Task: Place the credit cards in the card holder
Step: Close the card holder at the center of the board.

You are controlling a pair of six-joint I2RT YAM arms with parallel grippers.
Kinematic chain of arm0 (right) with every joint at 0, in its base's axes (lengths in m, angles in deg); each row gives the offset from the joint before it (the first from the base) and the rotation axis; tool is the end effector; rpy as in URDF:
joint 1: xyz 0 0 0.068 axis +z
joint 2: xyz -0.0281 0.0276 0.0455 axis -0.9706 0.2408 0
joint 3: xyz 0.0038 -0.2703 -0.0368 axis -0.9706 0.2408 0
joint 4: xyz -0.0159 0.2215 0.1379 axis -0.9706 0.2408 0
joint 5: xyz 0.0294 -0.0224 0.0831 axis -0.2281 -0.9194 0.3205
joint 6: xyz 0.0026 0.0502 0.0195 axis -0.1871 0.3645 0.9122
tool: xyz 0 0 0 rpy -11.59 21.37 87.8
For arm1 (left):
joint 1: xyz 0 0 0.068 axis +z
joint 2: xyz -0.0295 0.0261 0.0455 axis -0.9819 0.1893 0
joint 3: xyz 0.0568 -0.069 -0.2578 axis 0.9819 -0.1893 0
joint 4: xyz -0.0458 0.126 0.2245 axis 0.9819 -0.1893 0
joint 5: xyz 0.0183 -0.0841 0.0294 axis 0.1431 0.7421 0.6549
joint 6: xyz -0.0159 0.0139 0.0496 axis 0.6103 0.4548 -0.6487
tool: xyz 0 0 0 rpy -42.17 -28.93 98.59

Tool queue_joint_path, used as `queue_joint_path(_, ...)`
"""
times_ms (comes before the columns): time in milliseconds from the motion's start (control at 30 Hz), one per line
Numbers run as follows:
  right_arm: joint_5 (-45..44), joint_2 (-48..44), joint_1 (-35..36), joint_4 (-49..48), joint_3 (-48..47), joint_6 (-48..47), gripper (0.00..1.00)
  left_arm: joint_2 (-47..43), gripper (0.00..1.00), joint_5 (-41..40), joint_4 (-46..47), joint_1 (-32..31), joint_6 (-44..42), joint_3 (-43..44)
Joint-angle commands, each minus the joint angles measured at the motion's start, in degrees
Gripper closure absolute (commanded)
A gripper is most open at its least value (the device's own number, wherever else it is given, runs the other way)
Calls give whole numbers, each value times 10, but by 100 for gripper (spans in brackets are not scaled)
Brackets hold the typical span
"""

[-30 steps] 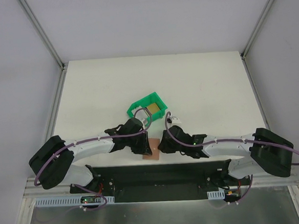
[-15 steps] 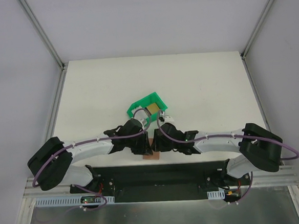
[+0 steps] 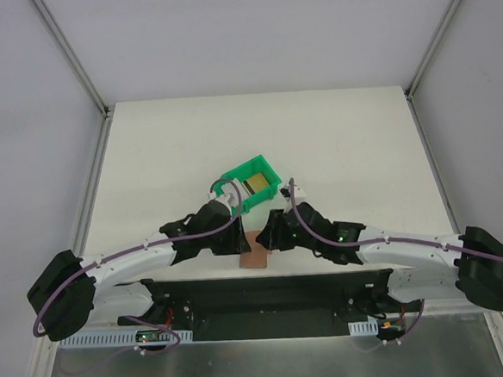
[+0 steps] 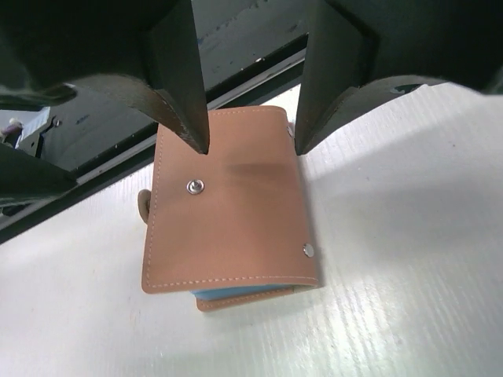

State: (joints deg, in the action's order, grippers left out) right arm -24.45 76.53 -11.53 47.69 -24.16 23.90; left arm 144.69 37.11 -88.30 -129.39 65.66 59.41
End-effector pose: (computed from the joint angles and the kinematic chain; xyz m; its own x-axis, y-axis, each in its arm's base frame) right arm 0.1156 0.2299 0.2236 -0.6503 -0.0395 -0.7586 -0.5621 0.6968 0.4456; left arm 0.1447 -0.1803 0.1865 -0.8865 -0.0470 -0.4602 0.2591 0.7737 -0.5781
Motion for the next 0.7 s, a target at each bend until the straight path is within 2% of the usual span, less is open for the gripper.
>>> queue_joint_path(0,-40,-46,-6,12,33,-6,59,-12,52,-47,-31,-2,-30,12)
queue_joint_path(233,-52,-66,-12,18,76,30,63,68,48,-30,-30,-2,-43,33)
queue_joint_path(433,-44,-60,-17,16,91,39,69,85,46,-42,-24,-2,-53,37)
queue_joint_path(500,-34,-52,-22,14,89,33,73,91,46,-40,-24,-1,-55,37)
queue_joint_path(533,-27,-47,-27,12,87,27,78,96,46,-40,-24,-2,-56,36)
queue_joint_path(667,3,-25,-41,-2,76,11,80,106,49,-40,-24,-1,-58,33)
